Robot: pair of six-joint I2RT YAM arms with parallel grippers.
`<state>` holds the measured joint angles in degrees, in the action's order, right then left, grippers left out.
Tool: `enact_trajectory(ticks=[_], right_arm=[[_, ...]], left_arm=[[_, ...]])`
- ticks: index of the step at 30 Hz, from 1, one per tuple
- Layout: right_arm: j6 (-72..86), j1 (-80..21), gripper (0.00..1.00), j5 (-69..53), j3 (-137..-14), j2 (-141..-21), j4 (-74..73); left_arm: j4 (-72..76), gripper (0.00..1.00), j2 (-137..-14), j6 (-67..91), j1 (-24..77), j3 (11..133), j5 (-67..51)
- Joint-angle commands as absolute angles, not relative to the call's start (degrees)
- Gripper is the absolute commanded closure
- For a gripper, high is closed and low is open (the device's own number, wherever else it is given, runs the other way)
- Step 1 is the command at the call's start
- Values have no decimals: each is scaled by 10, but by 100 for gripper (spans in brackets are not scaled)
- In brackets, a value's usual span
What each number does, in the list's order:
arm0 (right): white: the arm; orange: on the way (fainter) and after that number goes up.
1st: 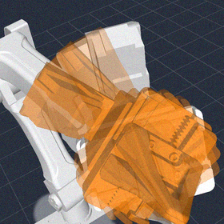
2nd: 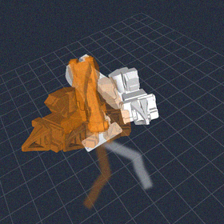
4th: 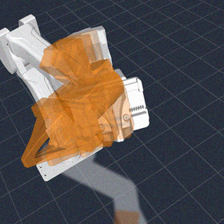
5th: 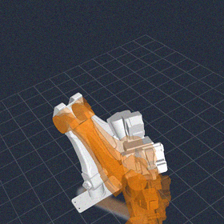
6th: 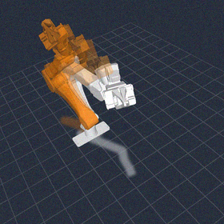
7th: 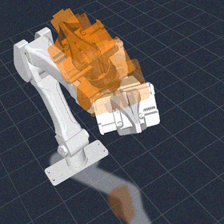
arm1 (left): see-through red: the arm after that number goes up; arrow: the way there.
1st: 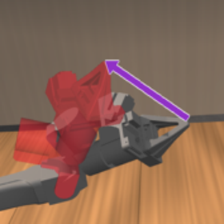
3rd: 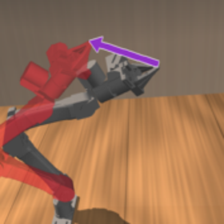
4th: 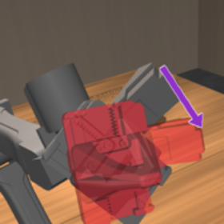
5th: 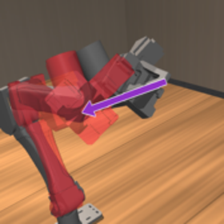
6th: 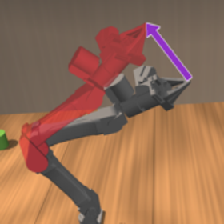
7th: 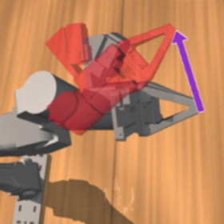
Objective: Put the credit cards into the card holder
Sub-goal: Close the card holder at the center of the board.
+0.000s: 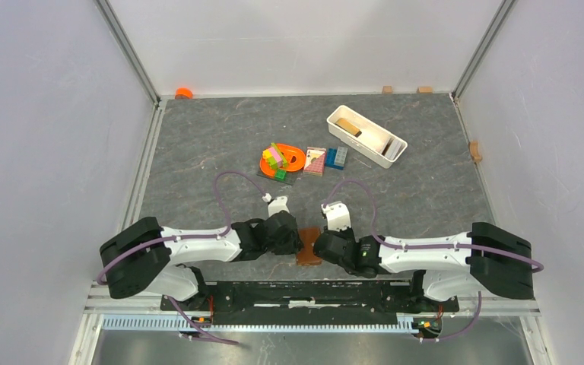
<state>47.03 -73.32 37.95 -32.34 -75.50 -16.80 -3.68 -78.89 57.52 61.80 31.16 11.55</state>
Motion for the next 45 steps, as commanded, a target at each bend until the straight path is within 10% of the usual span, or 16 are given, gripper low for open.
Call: enact_trajectory(ticks=[1,14,22,38,45], right_arm=[[490,-733,78,431,-343,-754,-215],[482,-710,75,383,-325,-715,-189],[475,-690,44,324,-329,-674,-160],[474,-690,66,315,-384,-733,-220],[463,-689,59,294,-394,-747,-208]], left_arm=[[-139,60,-821,560,626,296,148],[-143,60,-833,556,635,312,146],[-144,60,-832,557,638,317,145],[-144,60,-835,559,645,319,148],[-144,60,-839,559,646,321,149]])
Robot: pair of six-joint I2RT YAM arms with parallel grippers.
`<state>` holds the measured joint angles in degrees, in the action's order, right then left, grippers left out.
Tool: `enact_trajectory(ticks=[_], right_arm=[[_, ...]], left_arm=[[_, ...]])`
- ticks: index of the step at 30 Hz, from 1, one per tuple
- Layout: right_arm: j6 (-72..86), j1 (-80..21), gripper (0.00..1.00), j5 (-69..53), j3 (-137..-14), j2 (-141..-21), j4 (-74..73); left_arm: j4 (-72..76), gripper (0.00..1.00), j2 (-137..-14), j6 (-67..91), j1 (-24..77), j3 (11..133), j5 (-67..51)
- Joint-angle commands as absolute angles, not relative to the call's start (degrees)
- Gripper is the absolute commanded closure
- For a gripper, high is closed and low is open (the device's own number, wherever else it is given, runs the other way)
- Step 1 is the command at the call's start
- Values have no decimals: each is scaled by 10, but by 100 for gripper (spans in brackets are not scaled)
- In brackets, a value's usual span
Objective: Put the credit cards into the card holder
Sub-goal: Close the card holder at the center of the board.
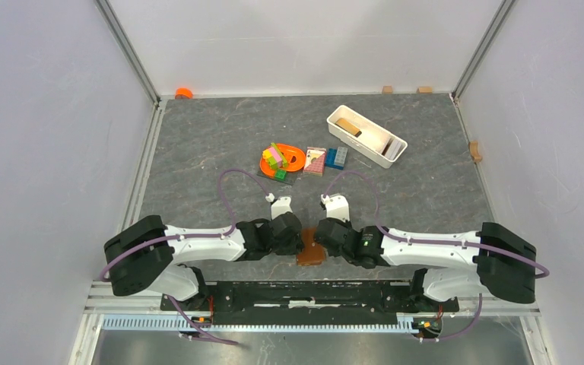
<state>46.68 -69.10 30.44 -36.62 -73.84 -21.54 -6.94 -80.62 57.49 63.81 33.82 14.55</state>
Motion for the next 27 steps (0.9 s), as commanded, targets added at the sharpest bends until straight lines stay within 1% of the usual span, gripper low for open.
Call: enact_trajectory(ticks=[1,6,10,14,20,23,27], right_arm=[[463,-690,58,293,-396,-750,-207],[464,-689,59,296,-404,-767,-218],[471,-690,66,308,-400,-757,-224],[473,-689,76,315,-399,-747,-233],[473,-690,85,312,-390,-744,-226],[473,-689,87,309,-390,-752,-228],[477,-690,88,313,-386,-757,-237]], left_arm=[[-144,60,-839,559,647,322,148],[-144,60,-840,559,647,321,149],[-144,60,-839,559,648,322,149],[-144,60,-841,559,648,322,149],[-144,60,-845,559,649,324,148],[-144,60,-844,559,649,325,148],[-144,60,-842,559,650,325,147]])
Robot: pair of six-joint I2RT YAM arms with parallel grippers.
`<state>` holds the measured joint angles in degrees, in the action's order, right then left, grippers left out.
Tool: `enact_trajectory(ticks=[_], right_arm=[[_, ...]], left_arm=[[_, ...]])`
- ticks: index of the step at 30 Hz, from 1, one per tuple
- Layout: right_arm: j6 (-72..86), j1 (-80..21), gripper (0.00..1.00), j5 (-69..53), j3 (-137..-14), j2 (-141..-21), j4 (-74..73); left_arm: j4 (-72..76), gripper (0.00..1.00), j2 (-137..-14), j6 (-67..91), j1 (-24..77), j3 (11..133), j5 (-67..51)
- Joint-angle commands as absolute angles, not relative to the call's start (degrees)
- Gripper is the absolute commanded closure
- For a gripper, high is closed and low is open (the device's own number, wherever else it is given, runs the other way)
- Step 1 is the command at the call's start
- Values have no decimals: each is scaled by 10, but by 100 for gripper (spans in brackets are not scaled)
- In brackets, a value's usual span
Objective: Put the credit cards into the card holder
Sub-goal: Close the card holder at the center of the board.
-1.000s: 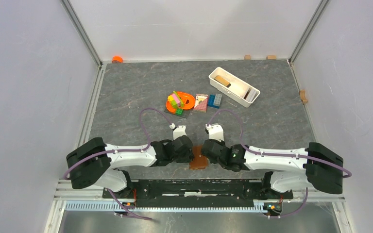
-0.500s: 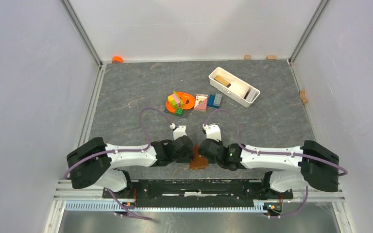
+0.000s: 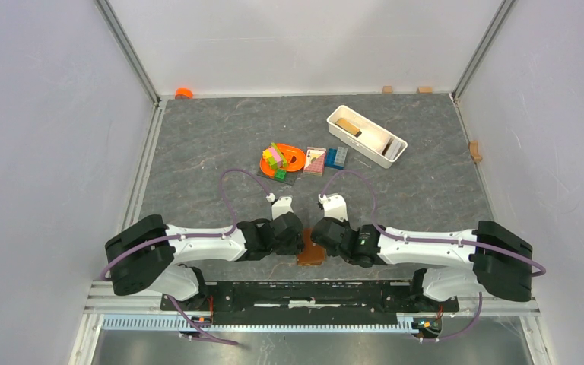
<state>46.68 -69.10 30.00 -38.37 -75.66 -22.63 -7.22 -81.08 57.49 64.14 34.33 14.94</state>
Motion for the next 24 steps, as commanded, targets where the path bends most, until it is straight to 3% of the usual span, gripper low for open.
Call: enact_trajectory(ticks=[1,10,14,24], right_arm=[[478,-689,88,315,-384,-758,-239],[486,-689,89,316,-367,-769,-230],[489,-689,100,318,-363,-767,-226],[450,-689,100,285,-308,-685,-112]], left_arm=[[-144,60,-842,559,650,325,147],[-144,60,-844,559,651,325,148],[-145,60,-844,559,651,326,147],[-150,60,-847,555,651,330,146]])
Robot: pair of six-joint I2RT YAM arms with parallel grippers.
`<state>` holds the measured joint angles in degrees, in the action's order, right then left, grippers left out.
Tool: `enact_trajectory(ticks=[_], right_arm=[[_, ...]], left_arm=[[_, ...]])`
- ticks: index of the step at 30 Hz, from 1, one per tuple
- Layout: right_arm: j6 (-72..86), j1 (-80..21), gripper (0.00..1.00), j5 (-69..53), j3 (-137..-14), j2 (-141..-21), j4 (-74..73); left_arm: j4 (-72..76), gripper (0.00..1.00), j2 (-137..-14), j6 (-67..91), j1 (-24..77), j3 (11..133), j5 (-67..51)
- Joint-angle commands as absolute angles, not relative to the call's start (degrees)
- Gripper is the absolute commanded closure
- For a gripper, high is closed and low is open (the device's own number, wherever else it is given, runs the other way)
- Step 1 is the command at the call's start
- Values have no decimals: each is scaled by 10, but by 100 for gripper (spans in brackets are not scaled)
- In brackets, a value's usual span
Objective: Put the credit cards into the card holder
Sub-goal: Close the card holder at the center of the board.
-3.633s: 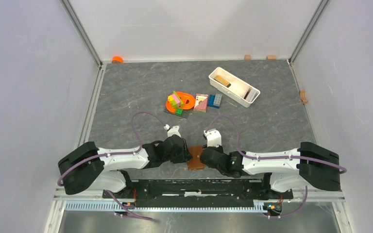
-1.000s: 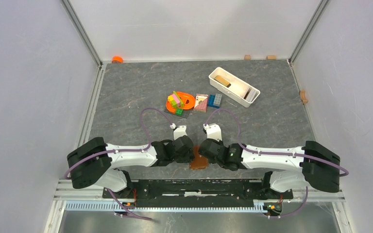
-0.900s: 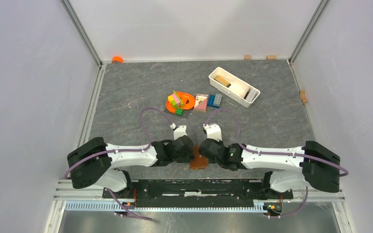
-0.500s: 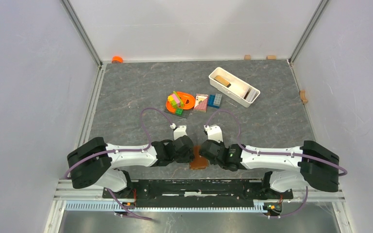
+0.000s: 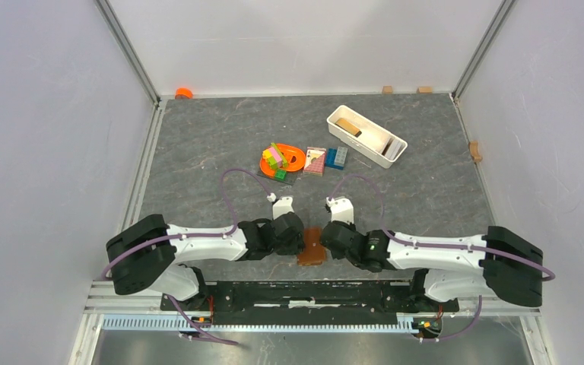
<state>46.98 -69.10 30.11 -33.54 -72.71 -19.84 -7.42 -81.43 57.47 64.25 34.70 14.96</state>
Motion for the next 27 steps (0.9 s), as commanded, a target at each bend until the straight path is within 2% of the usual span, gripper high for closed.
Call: enact_trajectory(ticks=[1,16,27], right_arm=[[447,-689,100,276,-297,-678,-94],[429,-647,100,187,-222,-669,79],[418,-628,100,130,-209,-679,137]], left_arm=[[-151,60,-847,555,651,330,146],[-137,60,-853,538,653,330,137],[-137,60,-859,527,655,333,136]])
